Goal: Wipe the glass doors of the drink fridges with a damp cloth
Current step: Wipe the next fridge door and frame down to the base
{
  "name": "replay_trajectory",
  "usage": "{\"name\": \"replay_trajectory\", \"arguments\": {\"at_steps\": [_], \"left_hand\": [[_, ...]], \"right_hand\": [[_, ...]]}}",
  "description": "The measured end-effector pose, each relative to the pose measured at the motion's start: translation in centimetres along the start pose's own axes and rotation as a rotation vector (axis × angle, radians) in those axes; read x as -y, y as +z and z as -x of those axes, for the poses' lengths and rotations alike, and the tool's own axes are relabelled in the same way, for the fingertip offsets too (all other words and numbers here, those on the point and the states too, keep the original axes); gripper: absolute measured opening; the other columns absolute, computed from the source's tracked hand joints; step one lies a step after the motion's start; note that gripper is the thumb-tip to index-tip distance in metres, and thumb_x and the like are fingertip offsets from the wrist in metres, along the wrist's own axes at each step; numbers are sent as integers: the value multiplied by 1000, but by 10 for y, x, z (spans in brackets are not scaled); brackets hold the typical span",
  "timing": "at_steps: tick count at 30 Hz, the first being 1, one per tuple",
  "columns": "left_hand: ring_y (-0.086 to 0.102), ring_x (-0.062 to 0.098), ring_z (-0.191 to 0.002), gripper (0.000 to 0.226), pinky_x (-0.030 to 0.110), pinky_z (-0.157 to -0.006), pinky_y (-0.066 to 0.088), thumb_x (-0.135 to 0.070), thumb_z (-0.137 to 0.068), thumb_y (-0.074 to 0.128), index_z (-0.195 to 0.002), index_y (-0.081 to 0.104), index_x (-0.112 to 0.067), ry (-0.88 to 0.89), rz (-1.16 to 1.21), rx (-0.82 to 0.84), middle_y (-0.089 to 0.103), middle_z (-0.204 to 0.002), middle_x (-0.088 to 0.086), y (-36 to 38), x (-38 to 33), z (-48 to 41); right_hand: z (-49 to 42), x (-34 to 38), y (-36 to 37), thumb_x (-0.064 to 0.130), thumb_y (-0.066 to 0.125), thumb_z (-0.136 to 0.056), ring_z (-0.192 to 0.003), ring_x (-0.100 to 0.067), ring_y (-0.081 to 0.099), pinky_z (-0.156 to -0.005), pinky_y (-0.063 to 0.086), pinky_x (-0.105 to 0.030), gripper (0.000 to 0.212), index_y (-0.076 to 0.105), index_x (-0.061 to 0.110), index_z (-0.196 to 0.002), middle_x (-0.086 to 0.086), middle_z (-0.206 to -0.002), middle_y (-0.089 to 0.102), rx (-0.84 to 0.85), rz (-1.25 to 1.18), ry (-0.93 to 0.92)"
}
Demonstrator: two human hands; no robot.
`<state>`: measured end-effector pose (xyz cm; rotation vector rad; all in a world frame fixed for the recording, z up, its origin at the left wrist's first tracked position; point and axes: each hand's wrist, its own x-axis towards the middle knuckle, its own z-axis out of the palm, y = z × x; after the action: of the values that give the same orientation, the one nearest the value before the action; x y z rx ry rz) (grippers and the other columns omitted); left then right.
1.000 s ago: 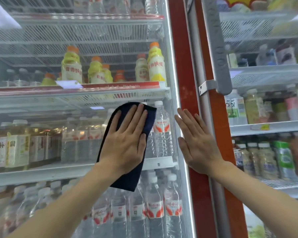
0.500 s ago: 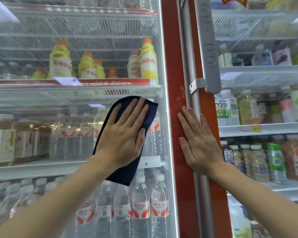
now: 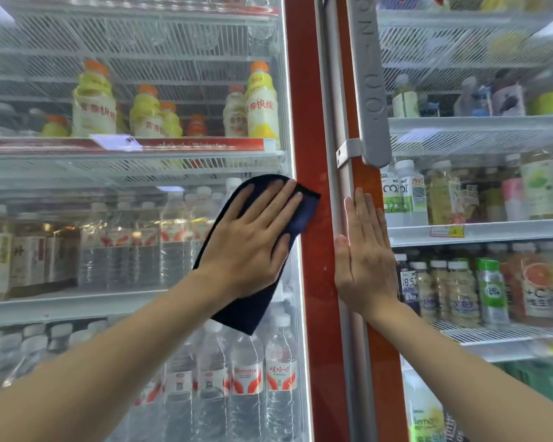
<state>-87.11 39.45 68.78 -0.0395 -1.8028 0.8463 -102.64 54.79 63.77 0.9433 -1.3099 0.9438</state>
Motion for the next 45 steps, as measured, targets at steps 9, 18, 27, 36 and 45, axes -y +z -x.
{"name": "replay_trajectory", "arguments": {"at_steps": [9, 18, 27, 36, 45], "left_hand": [[4, 22, -158, 66, 52, -127, 7, -35, -103, 30, -162, 16, -9, -440, 108, -87, 8, -170, 9, 29, -115, 11], [7, 23, -158, 65, 48, -128, 3, -33, -102, 31, -161, 18, -8, -526, 111, -69, 11, -170, 11, 31, -143, 27], [55, 30, -125, 70, 44, -109, 33, -12, -76, 38, -145, 52, -3, -178, 67, 31, 50, -151, 16, -9, -83, 33], [55, 25, -118, 50, 39, -99, 44, -6, -79, 40, -122, 66, -6, -108, 362, -235, 65, -126, 9, -26, -18, 65], [52, 31, -124, 47, 45, -99, 39, -6, -79, 44, -121, 64, -7, -184, 172, -231, 60, -134, 11, -13, -1, 113]], "right_hand": [[8, -9, -7, 22, 26, -104, -159, -15, 15, -130, 14, -43, 59, 29, 6, -160, -5, -170, 23, 24, -192, -10], [36, -14, -23, 25, 30, -103, -159, -15, 14, -130, 14, -41, 59, 34, 11, -160, -1, -170, 23, 147, -199, -6], [46, 48, -34, 4, 37, -104, -115, -10, 57, -102, 44, -24, 33, 57, 0, -130, -6, -126, 61, -203, -365, 109], [69, 99, 32, 16, 44, -102, -140, -24, 46, -121, 31, -29, 42, 53, 1, -140, -12, -150, 50, -152, -137, 94], [73, 87, 35, 44, 25, -107, -160, -27, 7, -130, 3, -46, 68, 17, 6, -164, -14, -172, 10, 69, 303, -11]]}}
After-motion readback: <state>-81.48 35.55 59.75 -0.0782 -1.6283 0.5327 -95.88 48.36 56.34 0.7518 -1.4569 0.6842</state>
